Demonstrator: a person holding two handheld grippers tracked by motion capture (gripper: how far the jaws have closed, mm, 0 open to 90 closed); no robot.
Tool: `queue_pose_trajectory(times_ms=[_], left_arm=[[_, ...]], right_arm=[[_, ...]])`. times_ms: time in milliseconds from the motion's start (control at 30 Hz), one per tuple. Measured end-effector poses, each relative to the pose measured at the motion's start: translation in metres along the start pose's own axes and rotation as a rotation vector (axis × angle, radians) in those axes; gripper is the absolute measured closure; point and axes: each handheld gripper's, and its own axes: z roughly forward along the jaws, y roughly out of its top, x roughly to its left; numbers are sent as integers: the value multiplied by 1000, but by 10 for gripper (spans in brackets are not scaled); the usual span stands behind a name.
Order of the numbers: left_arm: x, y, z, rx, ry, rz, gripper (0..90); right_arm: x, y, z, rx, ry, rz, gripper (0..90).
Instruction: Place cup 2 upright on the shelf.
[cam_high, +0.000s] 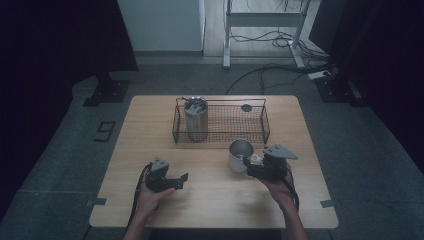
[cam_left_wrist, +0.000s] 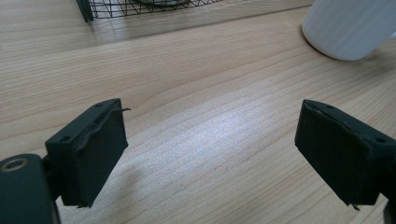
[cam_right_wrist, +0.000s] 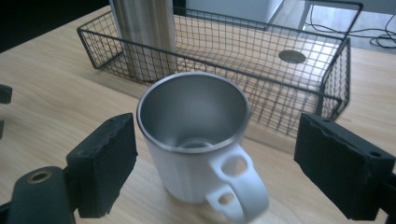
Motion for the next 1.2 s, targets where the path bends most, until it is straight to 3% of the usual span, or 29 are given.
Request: queue_pose_trajectory(times_ms=[500, 600, 1000, 1133, 1200], left_arm=[[4, -2, -2, -4, 1, -19, 91], [6, -3, -1, 2, 2, -25, 91], [7, -5, 2, 14, -8, -29, 92], [8, -5, 3, 19, -8, -33, 91], [8, -6, 3, 19, -9, -33, 91]], right_arm=[[1, 9, 23, 13, 12, -13, 122], [1, 11, 27, 15, 33, 2, 114], [6, 14, 45, 79, 46, 9, 25], [9, 14, 48, 79, 41, -1, 15], [13, 13, 51, 94, 15, -32, 6]])
